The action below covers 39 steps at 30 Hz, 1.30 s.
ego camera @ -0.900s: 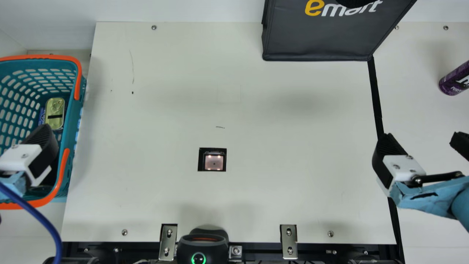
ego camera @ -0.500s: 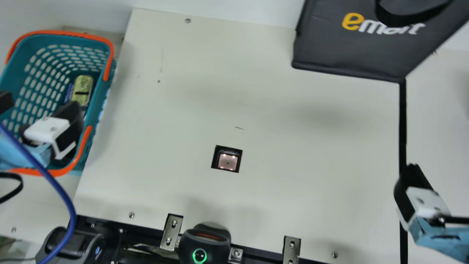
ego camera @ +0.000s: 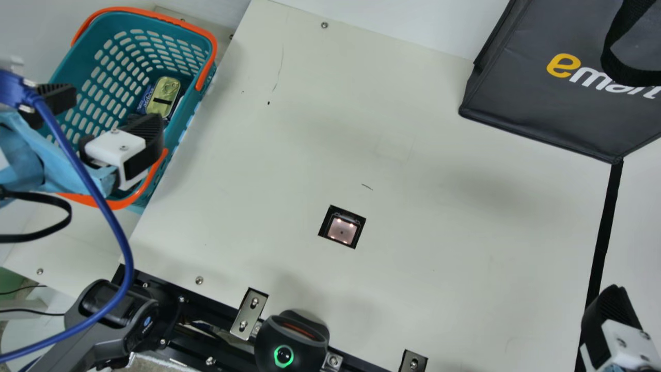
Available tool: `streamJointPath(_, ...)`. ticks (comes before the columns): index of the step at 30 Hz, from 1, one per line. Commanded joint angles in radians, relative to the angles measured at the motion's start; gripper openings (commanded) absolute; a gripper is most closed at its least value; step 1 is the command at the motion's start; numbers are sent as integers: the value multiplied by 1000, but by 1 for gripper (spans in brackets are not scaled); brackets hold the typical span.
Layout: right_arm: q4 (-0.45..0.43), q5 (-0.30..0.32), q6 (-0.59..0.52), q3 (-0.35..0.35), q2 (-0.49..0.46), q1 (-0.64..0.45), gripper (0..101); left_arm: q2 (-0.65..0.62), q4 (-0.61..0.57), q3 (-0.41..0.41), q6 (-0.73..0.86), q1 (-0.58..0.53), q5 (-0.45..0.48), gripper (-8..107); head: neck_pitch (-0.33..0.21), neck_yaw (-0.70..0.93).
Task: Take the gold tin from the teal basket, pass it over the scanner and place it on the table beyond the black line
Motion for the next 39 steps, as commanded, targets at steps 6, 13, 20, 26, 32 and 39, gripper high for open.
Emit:
streamJointPath(6, 0, 0, 0, 0, 0, 0, 95, 19, 6, -4, -47, 44, -3, 90, -29, 2)
streamJointPath(13, 0, 1, 0, 0, 0, 0, 95, 56, 14, -18, -117, 141, -11, 90, -29, 2)
streamJointPath(20, 0, 0, 0, 0, 0, 0, 95, 97, 13, -18, -139, 275, -32, 90, -29, 2)
streamJointPath(26, 0, 0, 0, 0, 0, 0, 95, 142, -18, -16, -89, 401, -55, 90, -29, 2)
streamJointPath(32, 0, 0, 0, 0, 0, 0, 95, 205, -61, -12, 21, 522, -81, 90, -29, 2)
streamJointPath(39, 0, 0, 0, 0, 0, 0, 95, 295, -117, -15, 181, 629, -118, 90, -29, 2)
